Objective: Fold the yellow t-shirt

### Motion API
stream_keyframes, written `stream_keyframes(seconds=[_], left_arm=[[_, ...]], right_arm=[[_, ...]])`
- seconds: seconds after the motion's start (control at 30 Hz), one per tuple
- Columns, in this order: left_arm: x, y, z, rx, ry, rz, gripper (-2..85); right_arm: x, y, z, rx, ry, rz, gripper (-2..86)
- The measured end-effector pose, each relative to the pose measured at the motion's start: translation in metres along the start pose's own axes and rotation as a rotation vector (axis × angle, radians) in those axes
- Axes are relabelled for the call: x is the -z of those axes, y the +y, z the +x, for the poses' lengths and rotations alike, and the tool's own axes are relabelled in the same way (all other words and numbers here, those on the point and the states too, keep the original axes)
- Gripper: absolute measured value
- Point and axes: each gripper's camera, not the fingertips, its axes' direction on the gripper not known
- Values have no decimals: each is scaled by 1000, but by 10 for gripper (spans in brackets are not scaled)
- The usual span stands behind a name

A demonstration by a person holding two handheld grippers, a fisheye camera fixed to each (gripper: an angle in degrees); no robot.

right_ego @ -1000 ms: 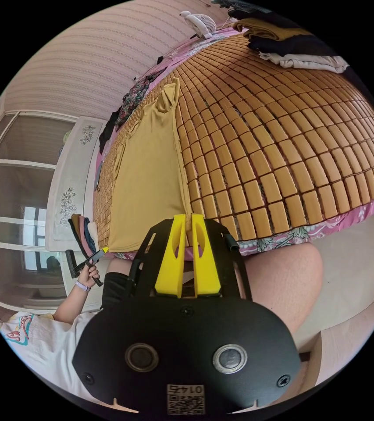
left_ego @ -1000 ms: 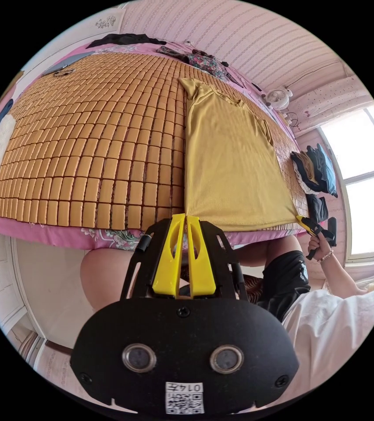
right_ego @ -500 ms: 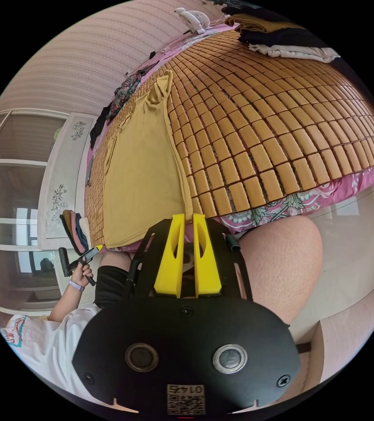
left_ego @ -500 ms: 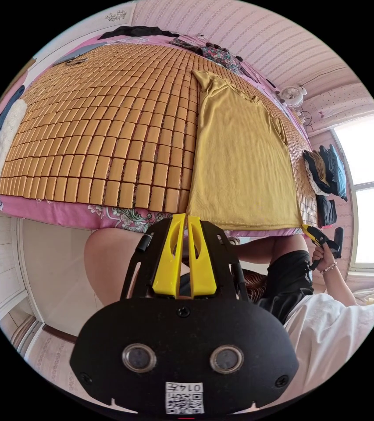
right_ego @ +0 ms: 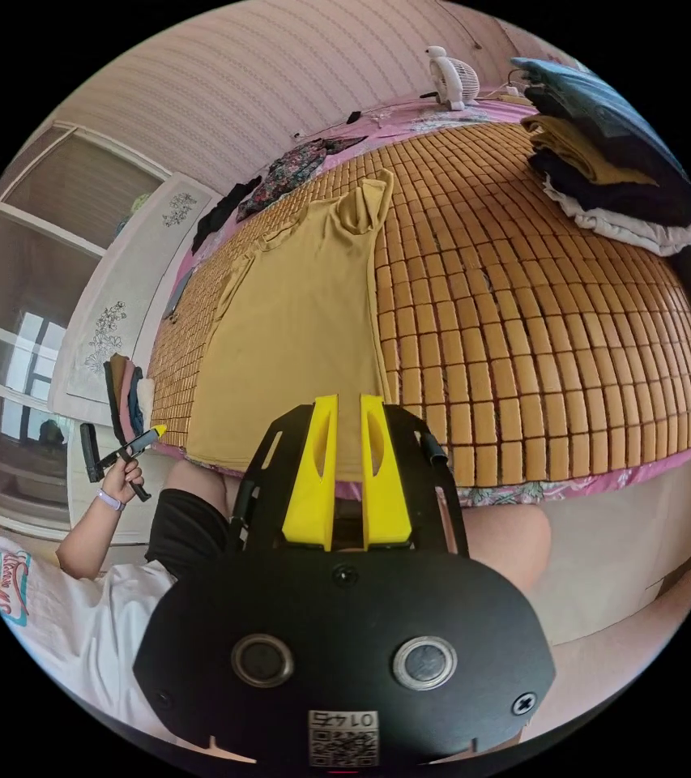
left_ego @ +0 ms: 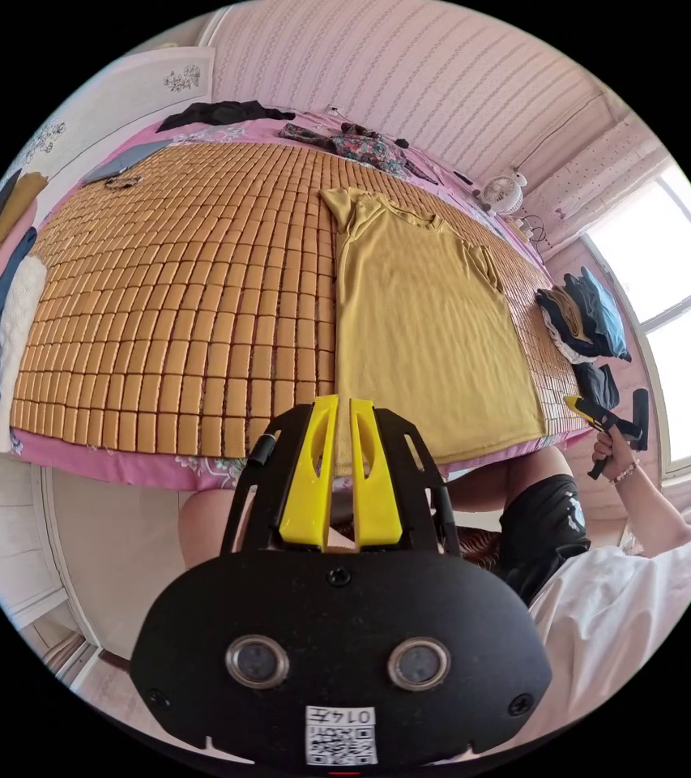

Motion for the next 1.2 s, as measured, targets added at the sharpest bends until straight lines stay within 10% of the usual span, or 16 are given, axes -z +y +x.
stream_keyframes(seconds=[0.7, 1.2], left_arm=[[-150, -280, -9, -163, 9, 15, 31], [-31, -127, -143, 257, -22, 371, 38]], right_arm=[[-161, -221, -173, 509, -122, -141, 61], [-222, -251, -286, 767, -210, -210, 68]])
